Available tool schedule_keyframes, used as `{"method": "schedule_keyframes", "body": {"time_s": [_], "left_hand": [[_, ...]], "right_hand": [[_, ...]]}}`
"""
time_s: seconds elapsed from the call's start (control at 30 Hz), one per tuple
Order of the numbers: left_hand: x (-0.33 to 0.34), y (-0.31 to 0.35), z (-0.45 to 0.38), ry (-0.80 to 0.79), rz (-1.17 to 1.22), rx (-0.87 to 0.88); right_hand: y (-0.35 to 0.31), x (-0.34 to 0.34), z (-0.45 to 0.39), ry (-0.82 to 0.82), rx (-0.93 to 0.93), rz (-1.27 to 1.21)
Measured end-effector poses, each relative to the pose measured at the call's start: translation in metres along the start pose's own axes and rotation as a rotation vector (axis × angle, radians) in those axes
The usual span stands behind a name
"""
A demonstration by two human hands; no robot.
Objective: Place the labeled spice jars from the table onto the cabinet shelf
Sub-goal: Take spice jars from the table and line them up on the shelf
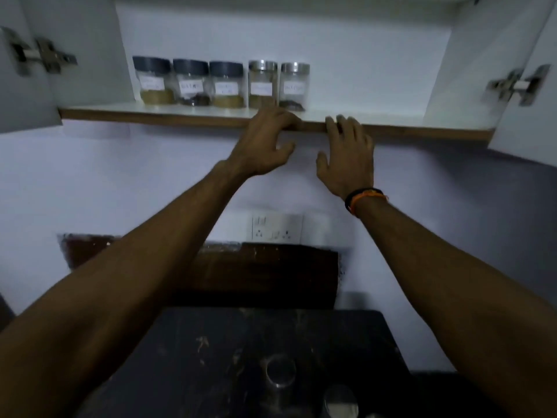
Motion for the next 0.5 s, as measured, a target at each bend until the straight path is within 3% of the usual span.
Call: {"method": "schedule_keyframes", "body": {"time_s": [0.17, 0.5], "left_hand": [[0.049, 0.019, 0.078, -0.074, 0.062, -0.143], [0.146, 0.067, 0.241, -0.536, 0.326, -0.433]], "right_hand": [[-0.006, 0.011, 0.055, -0.066, 0.032, -0.033], [0.003, 0.078, 0.239, -0.69, 0.244, -0.166]]}}
Point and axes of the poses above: each hand's wrist, its own z-axis away from the middle knuckle, its own x-axis out of the palm, y = z × x, the point moved 2 cm from there along -z, towards the middle knuckle, and after that the axes turned 6 degrees about -z, right-handed, at the moved point
